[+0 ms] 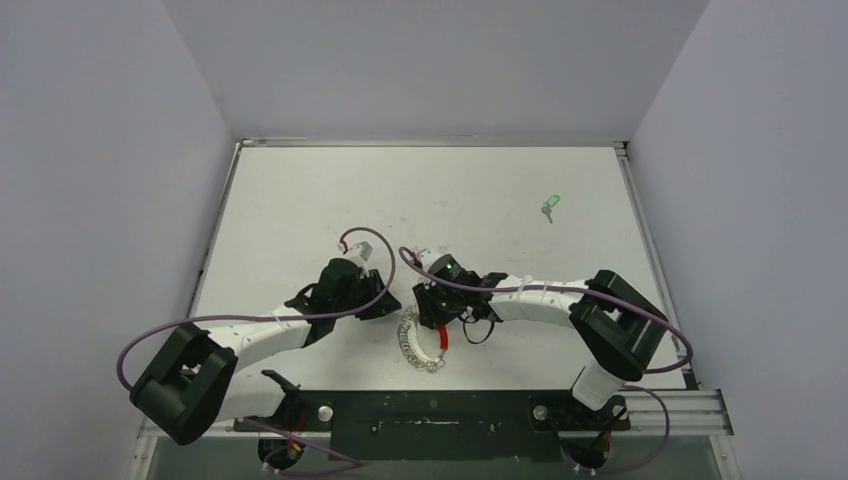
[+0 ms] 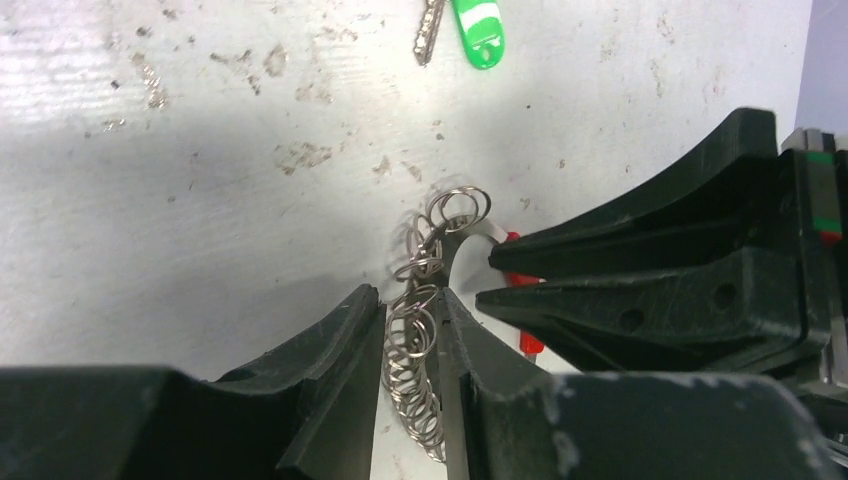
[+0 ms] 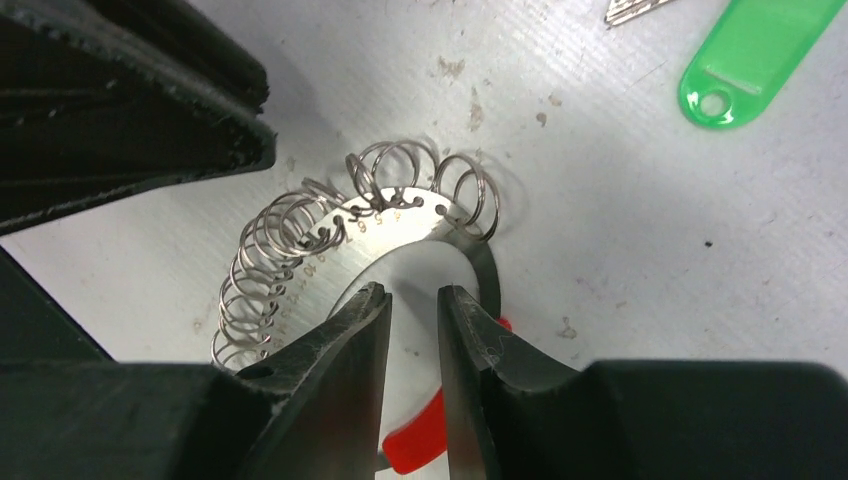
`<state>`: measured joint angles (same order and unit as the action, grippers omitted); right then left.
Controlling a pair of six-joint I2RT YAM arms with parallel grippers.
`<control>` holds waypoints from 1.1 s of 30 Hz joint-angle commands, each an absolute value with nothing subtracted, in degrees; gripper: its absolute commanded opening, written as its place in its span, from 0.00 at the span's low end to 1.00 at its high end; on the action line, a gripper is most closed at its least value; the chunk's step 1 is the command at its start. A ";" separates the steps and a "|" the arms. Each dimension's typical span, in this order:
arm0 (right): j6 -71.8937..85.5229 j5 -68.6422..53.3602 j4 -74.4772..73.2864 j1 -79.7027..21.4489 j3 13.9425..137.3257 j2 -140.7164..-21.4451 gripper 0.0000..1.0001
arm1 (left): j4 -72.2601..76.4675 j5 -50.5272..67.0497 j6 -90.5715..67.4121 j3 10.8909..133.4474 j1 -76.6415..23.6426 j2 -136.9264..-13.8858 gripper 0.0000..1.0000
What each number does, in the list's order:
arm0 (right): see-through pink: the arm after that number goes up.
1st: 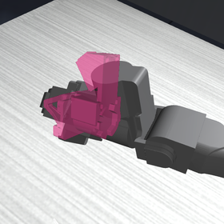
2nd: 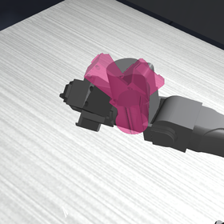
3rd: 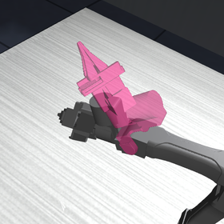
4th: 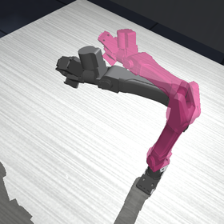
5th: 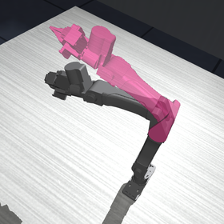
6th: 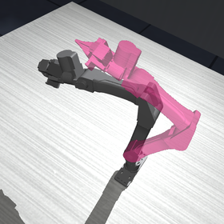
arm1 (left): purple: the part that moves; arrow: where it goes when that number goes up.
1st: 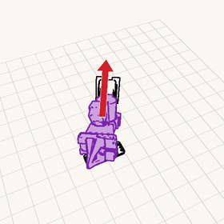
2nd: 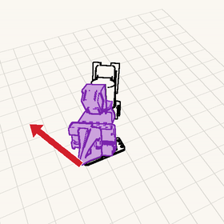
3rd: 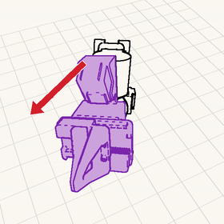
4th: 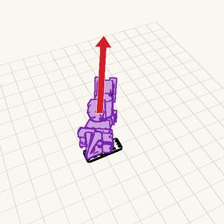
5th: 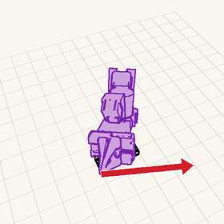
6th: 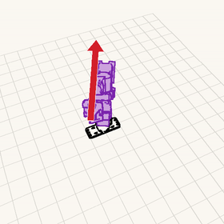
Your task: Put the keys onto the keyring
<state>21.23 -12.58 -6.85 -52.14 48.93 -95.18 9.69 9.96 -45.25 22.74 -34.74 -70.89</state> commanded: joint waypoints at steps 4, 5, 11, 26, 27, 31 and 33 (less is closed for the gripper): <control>22.59 -14.04 -1.26 -52.14 45.50 -91.46 0.23 | 12.69 13.39 -42.65 26.60 -34.89 -75.27 0.20; 22.78 -14.14 -0.90 -52.12 45.05 -91.62 0.21 | 12.89 13.78 -42.63 26.75 -35.04 -75.91 0.18; 24.50 -14.82 2.21 -52.07 43.20 -93.87 0.14 | 13.10 14.75 -42.19 27.67 -36.27 -78.40 0.12; 26.28 -14.41 3.54 -51.97 43.22 -97.87 0.10 | 5.13 7.51 -39.52 27.07 -43.08 -77.64 0.04; 26.28 -14.41 3.47 -52.02 43.20 -97.78 0.10 | 4.57 6.71 -39.28 26.95 -43.23 -77.12 0.04; 25.79 -14.41 3.33 -51.86 43.03 -96.24 0.10 | 3.83 4.76 -38.68 26.10 -43.44 -73.28 0.04; 25.33 -14.46 3.27 -51.90 42.90 -95.16 0.11 | 2.61 2.23 -39.02 25.72 -43.46 -70.44 0.08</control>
